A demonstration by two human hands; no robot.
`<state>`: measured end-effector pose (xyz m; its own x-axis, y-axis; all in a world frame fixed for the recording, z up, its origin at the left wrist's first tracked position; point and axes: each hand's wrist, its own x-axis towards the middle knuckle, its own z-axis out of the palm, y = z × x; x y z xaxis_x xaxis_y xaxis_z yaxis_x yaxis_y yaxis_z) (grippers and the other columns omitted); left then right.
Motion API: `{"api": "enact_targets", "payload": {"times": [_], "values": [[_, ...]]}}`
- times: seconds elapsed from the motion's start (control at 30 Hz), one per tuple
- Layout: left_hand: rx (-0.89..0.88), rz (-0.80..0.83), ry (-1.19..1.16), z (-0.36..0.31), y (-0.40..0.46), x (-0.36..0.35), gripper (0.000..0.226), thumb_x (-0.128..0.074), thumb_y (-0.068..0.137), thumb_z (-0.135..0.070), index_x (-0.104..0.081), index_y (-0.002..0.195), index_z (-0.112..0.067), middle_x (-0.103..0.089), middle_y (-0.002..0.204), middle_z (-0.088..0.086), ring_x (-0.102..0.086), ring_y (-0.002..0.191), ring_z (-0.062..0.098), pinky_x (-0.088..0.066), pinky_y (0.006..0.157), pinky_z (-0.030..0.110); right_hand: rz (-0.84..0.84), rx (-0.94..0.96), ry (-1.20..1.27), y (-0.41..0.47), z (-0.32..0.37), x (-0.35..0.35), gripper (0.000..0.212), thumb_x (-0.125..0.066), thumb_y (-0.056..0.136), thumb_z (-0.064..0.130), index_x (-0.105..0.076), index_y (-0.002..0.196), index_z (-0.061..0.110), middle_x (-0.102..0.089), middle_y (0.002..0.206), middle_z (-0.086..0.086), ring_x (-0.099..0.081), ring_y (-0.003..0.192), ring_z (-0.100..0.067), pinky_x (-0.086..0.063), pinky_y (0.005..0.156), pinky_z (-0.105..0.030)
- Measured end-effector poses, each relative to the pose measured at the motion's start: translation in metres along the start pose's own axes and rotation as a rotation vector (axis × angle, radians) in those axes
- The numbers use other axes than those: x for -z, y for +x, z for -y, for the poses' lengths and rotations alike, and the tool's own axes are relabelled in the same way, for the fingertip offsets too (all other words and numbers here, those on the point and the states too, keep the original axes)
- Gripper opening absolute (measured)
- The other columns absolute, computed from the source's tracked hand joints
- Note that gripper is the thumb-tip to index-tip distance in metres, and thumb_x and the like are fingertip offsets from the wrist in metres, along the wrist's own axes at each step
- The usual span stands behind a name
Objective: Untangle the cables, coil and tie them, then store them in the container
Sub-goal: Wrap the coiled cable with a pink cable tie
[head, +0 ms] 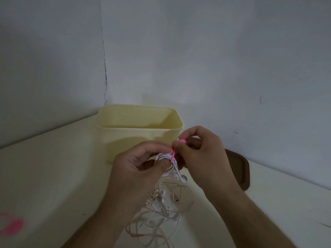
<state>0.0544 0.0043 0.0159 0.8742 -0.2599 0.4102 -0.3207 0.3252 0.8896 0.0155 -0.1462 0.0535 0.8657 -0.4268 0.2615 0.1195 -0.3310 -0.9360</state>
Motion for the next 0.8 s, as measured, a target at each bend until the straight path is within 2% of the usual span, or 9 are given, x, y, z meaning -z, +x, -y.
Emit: {"api": "enact_targets", "payload": {"times": [0.2, 0.33, 0.47, 0.63, 0.8], "values": [[0.054, 0.003, -0.07, -0.0044, -0.001, 0.0001, 0.028, -0.076, 0.08, 0.012, -0.083, 0.088, -0.014, -0.081, 0.097, 0.007, -0.078, 0.091, 0.022, -0.061, 0.078, 0.025, -0.031, 0.001, -0.009, -0.0002, -0.0027, -0.0025, 0.01, -0.074, 0.097, 0.006, -0.066, 0.093, 0.01, -0.077, 0.07, -0.006, -0.075, 0.062, -0.032, -0.064, 0.065, -0.051], [0.071, 0.023, -0.14, -0.0045, -0.0005, 0.0007, 0.02, -0.078, 0.079, 0.005, -0.083, 0.091, -0.011, -0.081, 0.103, 0.01, -0.078, 0.099, 0.025, -0.06, 0.08, 0.024, -0.043, 0.0, -0.012, -0.0008, -0.0037, -0.0036, 0.013, -0.076, 0.094, 0.006, -0.065, 0.095, 0.013, -0.078, 0.073, -0.005, -0.075, 0.065, -0.031, -0.061, 0.062, -0.044], [0.039, 0.045, -0.142, -0.0018, 0.0015, 0.0011, 0.02, -0.076, 0.08, 0.009, -0.081, 0.093, -0.005, -0.081, 0.106, 0.012, -0.077, 0.103, 0.028, -0.06, 0.084, 0.026, -0.063, -0.032, -0.031, 0.0007, -0.0088, -0.0053, 0.017, -0.08, 0.092, 0.01, -0.065, 0.099, 0.016, -0.079, 0.077, -0.007, -0.077, 0.068, -0.029, -0.065, 0.066, -0.05], [0.018, 0.013, -0.141, -0.0013, 0.0026, 0.0013, 0.022, -0.076, 0.078, 0.011, -0.082, 0.089, -0.008, -0.081, 0.101, 0.012, -0.078, 0.099, 0.027, -0.06, 0.081, 0.025, -0.004, -0.037, -0.005, -0.0015, -0.0063, -0.0047, 0.013, -0.085, 0.09, 0.018, -0.072, 0.089, 0.014, -0.077, 0.068, -0.009, -0.069, 0.054, -0.024, -0.055, 0.056, -0.038], [-0.007, -0.054, -0.167, -0.001, 0.0043, 0.0024, 0.019, -0.079, 0.072, 0.005, -0.082, 0.086, -0.008, -0.08, 0.1, 0.012, -0.077, 0.097, 0.025, -0.06, 0.082, 0.026, 0.053, -0.07, 0.105, -0.0058, -0.0005, -0.0066, 0.019, -0.085, 0.089, 0.022, -0.074, 0.095, 0.007, -0.078, 0.071, -0.015, -0.075, 0.06, -0.031, -0.063, 0.058, -0.038]]}}
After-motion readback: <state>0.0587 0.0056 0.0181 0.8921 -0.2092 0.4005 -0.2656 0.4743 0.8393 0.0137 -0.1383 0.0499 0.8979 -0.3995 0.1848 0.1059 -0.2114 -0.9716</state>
